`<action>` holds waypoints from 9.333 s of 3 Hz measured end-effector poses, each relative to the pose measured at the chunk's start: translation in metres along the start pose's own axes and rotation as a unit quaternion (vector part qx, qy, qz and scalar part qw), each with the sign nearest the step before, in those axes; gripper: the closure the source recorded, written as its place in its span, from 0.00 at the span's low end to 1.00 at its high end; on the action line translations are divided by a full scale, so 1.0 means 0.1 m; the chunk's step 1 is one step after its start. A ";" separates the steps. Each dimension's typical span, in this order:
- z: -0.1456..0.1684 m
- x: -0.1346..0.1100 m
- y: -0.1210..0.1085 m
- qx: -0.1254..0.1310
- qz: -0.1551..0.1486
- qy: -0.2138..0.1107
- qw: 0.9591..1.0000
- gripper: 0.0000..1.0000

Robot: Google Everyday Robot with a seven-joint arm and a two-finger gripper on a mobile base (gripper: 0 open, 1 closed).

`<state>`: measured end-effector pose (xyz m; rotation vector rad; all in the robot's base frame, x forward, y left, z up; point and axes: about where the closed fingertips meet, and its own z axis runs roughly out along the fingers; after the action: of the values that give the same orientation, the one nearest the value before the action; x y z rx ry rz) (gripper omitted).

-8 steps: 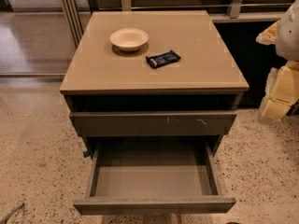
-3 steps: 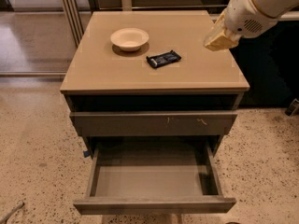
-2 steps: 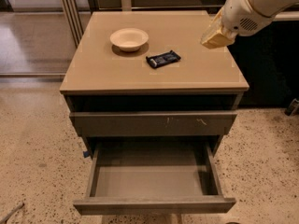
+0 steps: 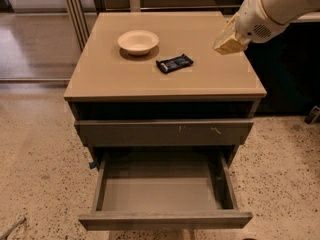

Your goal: Place rxbar blueberry into middle drawer

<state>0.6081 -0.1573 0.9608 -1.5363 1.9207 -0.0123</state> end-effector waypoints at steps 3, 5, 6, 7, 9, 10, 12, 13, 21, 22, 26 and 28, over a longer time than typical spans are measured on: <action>1.15 0.08 -0.55 0.018 0.036 -0.090 0.995 1.00; 1.20 0.17 -0.50 0.009 0.039 -0.082 0.996 0.58; 1.28 0.26 -0.54 -0.002 0.052 -0.081 0.995 0.34; 1.45 0.33 -0.66 -0.020 0.073 -0.088 0.993 0.03; 1.73 0.31 -0.79 -0.049 0.117 -0.117 0.985 0.00; 1.86 0.11 -0.80 -0.084 0.163 -0.171 0.968 0.00; 2.04 -0.21 -0.72 -0.112 0.150 -0.216 0.958 0.00; 2.13 -0.20 -0.70 -0.102 0.124 -0.209 0.965 0.00; 2.18 -0.24 -0.64 -0.137 0.134 -0.154 0.969 1.00; 2.16 -0.28 -0.60 -0.144 0.130 -0.161 0.968 1.00; 0.91 -0.40 0.49 -0.217 0.073 -0.203 0.952 1.00; 0.47 -0.37 0.96 -0.128 0.042 -0.234 0.963 1.00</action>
Offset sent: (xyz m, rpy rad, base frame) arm 0.1168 0.0146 -0.0763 0.2358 -0.0760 -0.0295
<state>0.5516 -0.0778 0.9036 -1.4529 1.6452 0.6052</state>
